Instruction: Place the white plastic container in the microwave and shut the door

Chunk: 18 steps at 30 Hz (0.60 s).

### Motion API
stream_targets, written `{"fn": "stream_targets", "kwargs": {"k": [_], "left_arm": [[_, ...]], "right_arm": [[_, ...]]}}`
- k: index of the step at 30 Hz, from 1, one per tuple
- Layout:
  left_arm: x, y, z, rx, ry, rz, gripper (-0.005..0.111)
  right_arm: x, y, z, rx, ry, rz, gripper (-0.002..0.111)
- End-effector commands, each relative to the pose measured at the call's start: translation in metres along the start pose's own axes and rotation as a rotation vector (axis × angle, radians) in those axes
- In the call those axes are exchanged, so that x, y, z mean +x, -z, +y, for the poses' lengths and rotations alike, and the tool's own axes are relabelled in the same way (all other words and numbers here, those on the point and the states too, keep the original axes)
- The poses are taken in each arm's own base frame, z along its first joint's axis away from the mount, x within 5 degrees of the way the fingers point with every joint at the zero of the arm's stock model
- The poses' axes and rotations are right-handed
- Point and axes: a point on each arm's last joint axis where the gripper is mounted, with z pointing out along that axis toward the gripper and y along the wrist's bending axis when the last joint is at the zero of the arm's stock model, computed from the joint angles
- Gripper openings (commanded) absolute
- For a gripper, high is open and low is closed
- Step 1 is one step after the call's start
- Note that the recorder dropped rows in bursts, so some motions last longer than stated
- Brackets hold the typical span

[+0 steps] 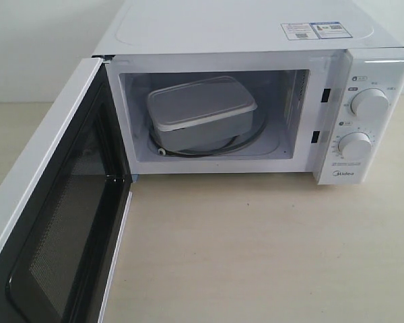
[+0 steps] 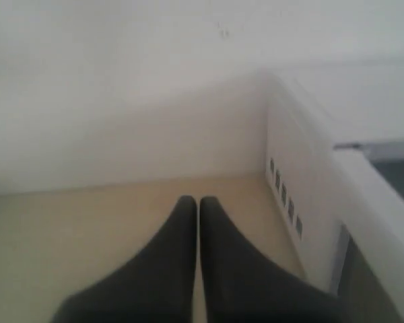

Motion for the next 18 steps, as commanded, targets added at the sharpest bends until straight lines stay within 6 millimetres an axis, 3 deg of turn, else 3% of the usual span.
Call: {"fn": "stream_targets", "kwargs": {"k": [1, 7, 13, 18], "left_arm": [[-0.008, -0.013, -0.005, 0.05, -0.184, 0.228, 0.004], [-0.024, -0.015, -0.004, 0.084, -0.342, 0.465, 0.004], [-0.008, -0.013, -0.03, 0.591, -0.76, 0.651, 0.004], [0.006, -0.031, -0.044, 0.716, -0.731, 0.677, 0.004]], "right_arm": [[-0.001, 0.0, 0.0, 0.006, 0.0, -0.009, 0.0], [-0.001, 0.0, 0.0, 0.006, 0.0, -0.009, 0.0], [-0.001, 0.0, 0.0, 0.006, 0.0, -0.009, 0.0], [-0.001, 0.0, 0.0, 0.006, 0.0, -0.009, 0.0]]}}
